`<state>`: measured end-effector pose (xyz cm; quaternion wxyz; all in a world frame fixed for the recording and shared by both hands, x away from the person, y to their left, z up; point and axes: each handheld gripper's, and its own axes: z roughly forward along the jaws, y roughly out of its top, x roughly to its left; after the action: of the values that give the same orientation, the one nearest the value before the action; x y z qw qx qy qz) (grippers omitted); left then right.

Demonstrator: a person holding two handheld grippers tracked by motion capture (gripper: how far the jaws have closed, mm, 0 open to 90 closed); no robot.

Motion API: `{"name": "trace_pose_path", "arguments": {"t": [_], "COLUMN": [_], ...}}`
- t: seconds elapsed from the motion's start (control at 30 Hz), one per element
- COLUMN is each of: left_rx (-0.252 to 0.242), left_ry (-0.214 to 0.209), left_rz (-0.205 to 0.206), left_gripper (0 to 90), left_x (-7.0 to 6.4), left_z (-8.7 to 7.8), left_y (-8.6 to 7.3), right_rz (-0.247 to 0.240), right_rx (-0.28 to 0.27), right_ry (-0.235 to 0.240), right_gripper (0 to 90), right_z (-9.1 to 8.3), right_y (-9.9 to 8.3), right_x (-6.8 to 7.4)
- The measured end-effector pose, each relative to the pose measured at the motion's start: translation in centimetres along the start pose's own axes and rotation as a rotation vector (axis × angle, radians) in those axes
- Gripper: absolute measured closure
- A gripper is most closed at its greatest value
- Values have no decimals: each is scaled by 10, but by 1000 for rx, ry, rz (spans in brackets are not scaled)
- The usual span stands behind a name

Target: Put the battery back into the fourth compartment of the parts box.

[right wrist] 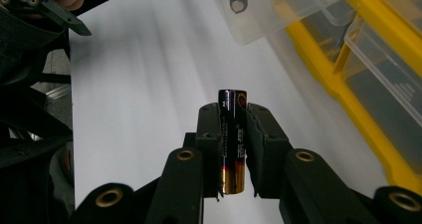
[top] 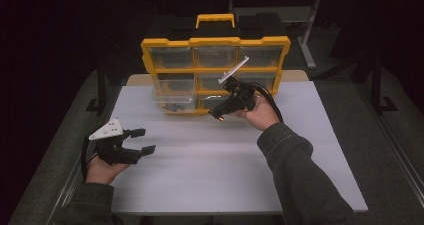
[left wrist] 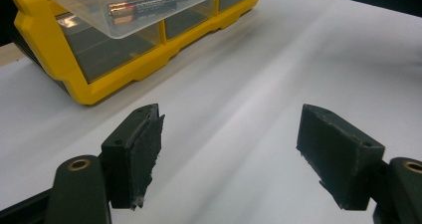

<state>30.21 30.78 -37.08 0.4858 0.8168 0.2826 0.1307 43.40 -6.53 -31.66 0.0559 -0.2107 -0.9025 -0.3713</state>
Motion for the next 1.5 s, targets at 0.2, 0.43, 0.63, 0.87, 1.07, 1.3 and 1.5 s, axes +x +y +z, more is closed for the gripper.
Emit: {"name": "trace_pose_path", "arguments": {"t": [0.2, 0.43, 0.63, 0.87, 1.07, 1.3, 1.5], "left_rx": [1, 3, 3, -13, -18, -8, -6], "left_ry": [0, 1, 2, 3, 3, 6, 5], "left_rz": [-1, 3, 2, -8, -8, -5, -4], "left_gripper": [253, 253, 253, 253, 253, 253, 253], "left_x": [0, 1, 0, 0, 1, 1, 1], "left_z": [0, -1, -1, -1, -1, -2, -3], "left_y": [0, 0, 0, -1, -1, 0, 0], "right_rz": [1, -13, -19, -18, -24, -19, -33], "right_rx": [-8, -17, -28, -34, -43, -46, -51], "right_ry": [-5, -14, -21, -25, -33, -35, -40], "right_gripper": [760, 760, 760, 760, 760, 760, 760], "right_z": [-7, -15, -21, -28, -36, -42, -45], "right_y": [6, 12, 16, 24, 32, 43, 52], "right_x": [0, 0, -1, 0, 2, 5, 5]}}
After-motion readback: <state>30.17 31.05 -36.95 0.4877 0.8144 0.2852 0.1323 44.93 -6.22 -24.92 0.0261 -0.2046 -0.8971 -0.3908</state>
